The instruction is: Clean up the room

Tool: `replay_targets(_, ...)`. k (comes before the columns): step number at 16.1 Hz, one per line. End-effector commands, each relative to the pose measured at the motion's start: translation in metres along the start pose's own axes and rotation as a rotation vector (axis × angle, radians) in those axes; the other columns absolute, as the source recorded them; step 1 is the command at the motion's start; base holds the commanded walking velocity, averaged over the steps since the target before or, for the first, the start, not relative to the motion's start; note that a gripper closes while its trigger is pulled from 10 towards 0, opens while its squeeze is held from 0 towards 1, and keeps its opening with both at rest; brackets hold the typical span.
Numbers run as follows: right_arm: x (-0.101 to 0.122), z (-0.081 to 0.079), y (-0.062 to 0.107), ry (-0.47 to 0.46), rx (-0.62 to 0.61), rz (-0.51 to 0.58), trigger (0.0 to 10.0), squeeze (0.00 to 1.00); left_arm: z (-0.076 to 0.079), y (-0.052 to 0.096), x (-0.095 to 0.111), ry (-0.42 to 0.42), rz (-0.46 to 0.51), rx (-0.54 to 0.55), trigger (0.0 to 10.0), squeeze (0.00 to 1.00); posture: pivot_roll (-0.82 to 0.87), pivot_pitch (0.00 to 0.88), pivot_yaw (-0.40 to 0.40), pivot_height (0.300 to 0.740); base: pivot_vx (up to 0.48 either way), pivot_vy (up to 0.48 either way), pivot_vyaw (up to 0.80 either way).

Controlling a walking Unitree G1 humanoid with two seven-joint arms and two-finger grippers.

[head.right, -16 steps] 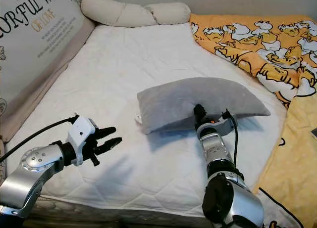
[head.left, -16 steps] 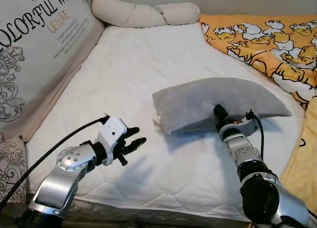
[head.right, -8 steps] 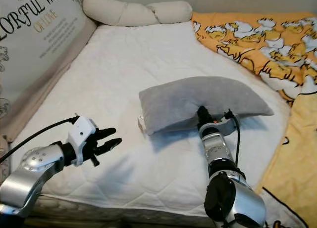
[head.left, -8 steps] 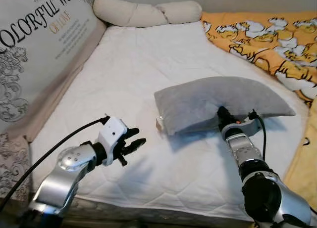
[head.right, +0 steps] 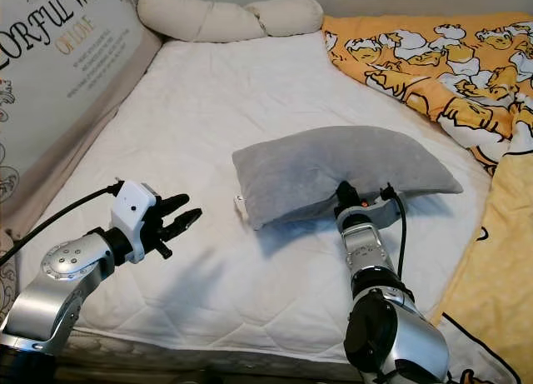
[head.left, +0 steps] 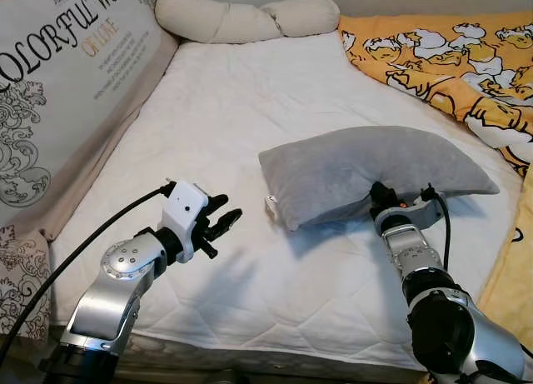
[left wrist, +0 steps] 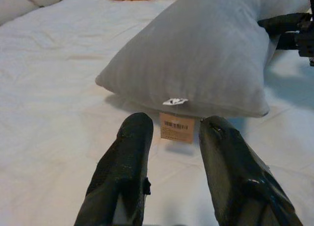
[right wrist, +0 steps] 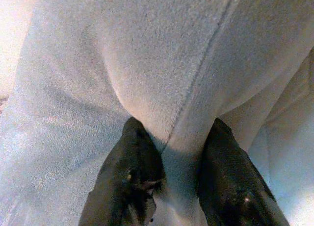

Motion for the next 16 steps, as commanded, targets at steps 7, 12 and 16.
replay_targets(7,-0.001,-0.020,-0.007,0.079,0.022,-0.030,0.0,0.00,-0.016,0.007,0.006,0.039,0.105,0.206,10.0,0.00,0.05,0.000,0.075,0.740,0.000,0.000,0.00)
replay_targets(12,-0.005,-0.060,-0.012,0.293,0.200,-0.083,0.0,0.00,-0.046,0.003,0.031,0.150,0.268,0.411,10.0,0.00,0.06,0.000,0.069,0.740,0.000,0.000,0.00)
replay_targets(16,-0.009,-0.117,-0.011,0.343,0.456,-0.112,0.0,0.00,-0.057,0.021,0.028,0.123,0.193,0.302,10.0,0.00,0.06,0.000,0.084,0.740,0.000,0.000,0.00)
Point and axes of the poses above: a point about 5 cm out from each wrist's last joint towards the gripper, its own y axis pointing back from the gripper into the wrist, its own x axis along the axis of the wrist's last joint, z = x × y, the point moved 1 cm from there along -y, pointing out of the wrist towards the gripper, and after that the axes turned 3 degrees about -y, right-handed, at the moved point
